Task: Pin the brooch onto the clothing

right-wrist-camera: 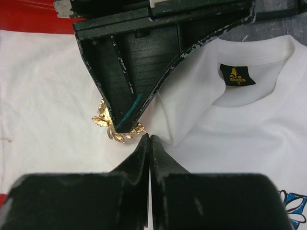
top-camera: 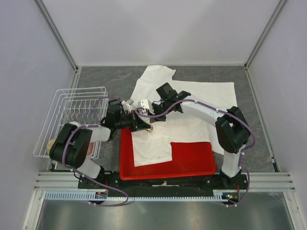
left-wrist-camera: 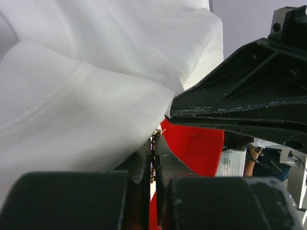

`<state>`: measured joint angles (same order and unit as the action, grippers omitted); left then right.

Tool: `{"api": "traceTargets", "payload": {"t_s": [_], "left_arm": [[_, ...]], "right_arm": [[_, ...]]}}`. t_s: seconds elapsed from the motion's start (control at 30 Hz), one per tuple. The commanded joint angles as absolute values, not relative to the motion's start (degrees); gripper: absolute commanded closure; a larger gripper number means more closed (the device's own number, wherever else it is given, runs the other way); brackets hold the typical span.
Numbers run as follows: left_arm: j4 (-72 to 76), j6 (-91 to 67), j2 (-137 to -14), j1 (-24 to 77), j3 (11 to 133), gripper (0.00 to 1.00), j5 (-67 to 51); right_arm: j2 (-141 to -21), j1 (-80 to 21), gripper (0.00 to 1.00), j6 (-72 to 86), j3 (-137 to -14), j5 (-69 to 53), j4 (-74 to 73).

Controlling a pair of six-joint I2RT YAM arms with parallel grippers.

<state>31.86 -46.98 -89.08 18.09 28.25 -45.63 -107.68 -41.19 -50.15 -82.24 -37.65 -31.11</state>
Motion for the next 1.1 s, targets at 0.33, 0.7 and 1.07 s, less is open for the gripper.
{"api": "traceTargets", "payload": {"t_s": [0.33,0.7,1.07], "left_arm": [[36.65,-42.80,-85.16,17.40,29.44,0.98,-43.24],[35.86,-42.71,-85.16,17.40,29.09,0.98,-43.33],[37.00,-42.98,-85.34,17.40,29.36,0.98,-43.33]], "right_arm": [[-103.80,-37.97,0.46,-42.71,-85.35,-45.53,-36.74],[-105.64,-35.59,0.48,-35.96,-85.43,-43.42,-30.94],[-109.42,-36.47,0.50,-27.95,-82.79,-43.07,-24.08]]}}
